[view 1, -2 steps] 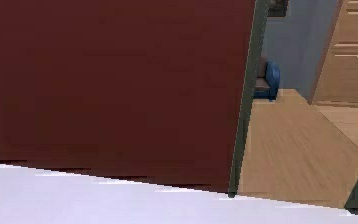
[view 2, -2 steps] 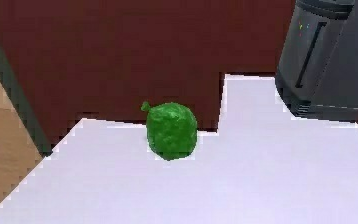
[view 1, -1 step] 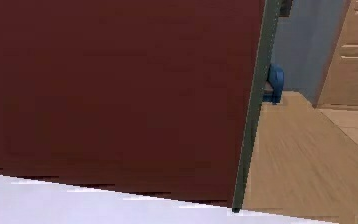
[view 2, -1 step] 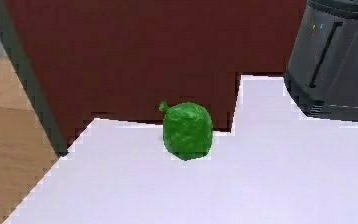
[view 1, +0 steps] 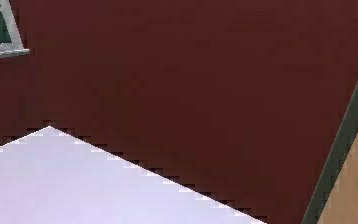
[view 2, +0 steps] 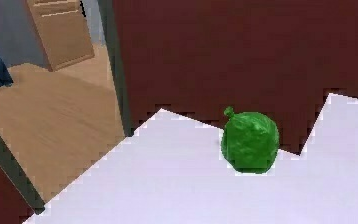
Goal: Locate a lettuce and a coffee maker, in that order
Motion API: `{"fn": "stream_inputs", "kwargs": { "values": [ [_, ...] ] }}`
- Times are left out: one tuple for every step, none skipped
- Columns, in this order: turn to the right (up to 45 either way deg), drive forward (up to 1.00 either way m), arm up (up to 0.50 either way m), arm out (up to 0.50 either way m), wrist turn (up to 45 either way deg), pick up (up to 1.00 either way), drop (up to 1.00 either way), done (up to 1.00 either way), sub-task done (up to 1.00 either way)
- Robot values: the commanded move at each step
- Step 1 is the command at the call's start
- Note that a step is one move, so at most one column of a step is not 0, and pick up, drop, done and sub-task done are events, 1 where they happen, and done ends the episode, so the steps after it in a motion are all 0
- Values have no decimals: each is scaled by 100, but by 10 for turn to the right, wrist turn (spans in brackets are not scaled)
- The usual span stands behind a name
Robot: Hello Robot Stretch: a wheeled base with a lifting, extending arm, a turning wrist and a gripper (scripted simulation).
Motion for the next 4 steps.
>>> {"fn": "stream_inputs", "kwargs": {
  "values": [
    [0, 50, 0, 0, 0, 0, 0, 0, 0],
    [-450, 0, 0, 0, 0, 0, 0, 0, 0],
    [-210, 0, 0, 0, 0, 0, 0, 0, 0],
    [0, 45, 0, 0, 0, 0, 0, 0, 0]
  ]
}}
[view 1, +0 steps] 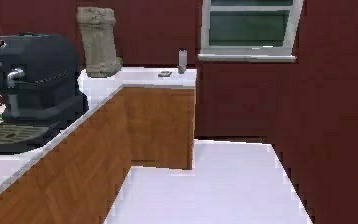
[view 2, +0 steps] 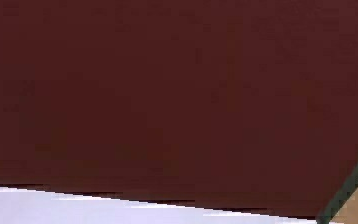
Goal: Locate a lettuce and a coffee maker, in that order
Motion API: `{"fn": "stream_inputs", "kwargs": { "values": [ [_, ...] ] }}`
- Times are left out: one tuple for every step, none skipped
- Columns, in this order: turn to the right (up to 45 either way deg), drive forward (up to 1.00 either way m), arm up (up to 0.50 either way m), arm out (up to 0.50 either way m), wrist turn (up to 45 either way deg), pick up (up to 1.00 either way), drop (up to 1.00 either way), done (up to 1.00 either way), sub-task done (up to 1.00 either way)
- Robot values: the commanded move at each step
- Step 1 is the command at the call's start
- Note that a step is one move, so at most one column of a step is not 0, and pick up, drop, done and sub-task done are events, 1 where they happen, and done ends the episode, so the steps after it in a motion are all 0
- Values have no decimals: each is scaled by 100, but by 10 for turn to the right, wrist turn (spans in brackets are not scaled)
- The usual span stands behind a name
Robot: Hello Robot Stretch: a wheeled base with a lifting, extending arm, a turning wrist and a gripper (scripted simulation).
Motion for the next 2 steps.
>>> {"fn": "stream_inputs", "kwargs": {
  "values": [
    [-330, 0, 0, 0, 0, 0, 0, 0, 0],
    [0, 0, 0, 0, 0, 0, 0, 100, 0]
  ]
}}
